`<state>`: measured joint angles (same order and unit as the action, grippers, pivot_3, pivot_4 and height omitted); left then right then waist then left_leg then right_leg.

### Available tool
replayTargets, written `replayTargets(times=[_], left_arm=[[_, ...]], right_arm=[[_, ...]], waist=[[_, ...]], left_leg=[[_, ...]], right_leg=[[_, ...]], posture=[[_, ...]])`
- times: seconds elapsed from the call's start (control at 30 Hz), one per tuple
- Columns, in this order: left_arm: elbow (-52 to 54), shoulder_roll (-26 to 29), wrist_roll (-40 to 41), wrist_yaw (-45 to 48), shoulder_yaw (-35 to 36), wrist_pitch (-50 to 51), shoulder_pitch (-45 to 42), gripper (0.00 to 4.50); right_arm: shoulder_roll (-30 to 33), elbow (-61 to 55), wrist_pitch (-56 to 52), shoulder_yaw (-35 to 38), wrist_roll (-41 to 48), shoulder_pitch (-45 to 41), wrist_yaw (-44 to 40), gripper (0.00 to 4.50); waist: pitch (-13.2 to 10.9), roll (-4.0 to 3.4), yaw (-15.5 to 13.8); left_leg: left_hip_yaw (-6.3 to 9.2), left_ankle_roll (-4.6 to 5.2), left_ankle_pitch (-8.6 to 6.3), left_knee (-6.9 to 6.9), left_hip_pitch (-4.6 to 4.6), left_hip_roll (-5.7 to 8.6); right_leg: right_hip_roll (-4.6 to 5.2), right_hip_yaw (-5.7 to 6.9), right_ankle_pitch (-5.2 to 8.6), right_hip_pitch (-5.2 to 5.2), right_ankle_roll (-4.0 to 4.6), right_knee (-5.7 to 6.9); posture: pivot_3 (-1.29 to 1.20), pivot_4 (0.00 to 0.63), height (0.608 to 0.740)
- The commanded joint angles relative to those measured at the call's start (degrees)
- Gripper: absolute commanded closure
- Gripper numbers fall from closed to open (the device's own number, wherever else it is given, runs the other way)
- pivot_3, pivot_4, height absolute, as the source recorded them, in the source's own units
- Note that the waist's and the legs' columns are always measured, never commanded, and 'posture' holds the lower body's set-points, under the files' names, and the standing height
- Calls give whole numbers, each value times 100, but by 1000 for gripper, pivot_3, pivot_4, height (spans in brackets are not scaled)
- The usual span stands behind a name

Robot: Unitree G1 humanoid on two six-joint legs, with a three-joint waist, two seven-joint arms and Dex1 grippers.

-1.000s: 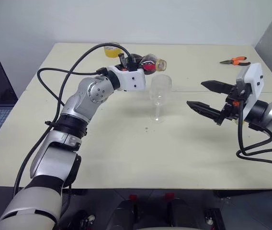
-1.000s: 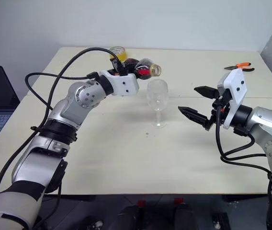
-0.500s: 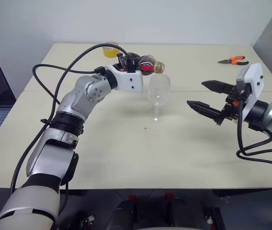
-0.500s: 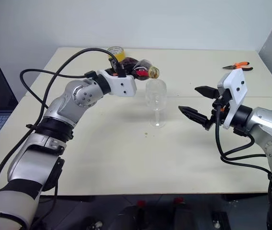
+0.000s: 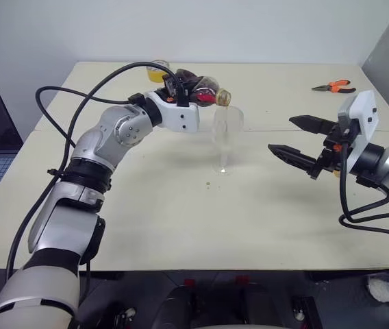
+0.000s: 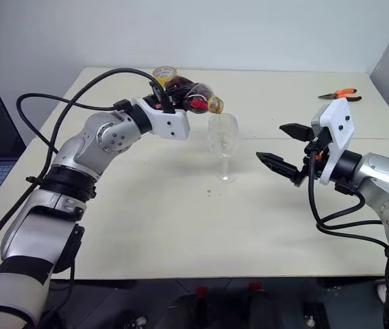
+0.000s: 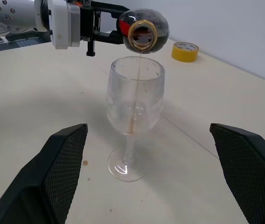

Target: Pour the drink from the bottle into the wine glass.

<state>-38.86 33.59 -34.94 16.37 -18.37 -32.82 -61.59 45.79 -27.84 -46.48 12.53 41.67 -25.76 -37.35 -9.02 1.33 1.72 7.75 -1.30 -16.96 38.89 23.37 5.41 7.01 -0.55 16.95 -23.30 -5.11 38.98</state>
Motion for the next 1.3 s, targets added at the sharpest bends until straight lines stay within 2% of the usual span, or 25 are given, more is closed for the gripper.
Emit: replayTargets(times=[0.03, 1.3], left_arm=[[162, 94, -26, -168, 52, -103, -177, 3762], [-149, 222, -109, -236, -6, -408, -495, 3814]], right_arm=[[99, -138, 51, 242, 49, -9, 21, 0], [26, -145, 13, 148, 38, -6, 176, 0]], waist=[[0, 0, 0], [0, 0, 7]], left_leg=[[0, 0, 0, 0, 0, 0], [0, 0, 0, 3, 1, 0]], right_leg=[[0, 0, 0, 0, 0, 0], [0, 1, 0, 0, 0, 4]], posture=[[0, 150, 740], [0, 150, 740]])
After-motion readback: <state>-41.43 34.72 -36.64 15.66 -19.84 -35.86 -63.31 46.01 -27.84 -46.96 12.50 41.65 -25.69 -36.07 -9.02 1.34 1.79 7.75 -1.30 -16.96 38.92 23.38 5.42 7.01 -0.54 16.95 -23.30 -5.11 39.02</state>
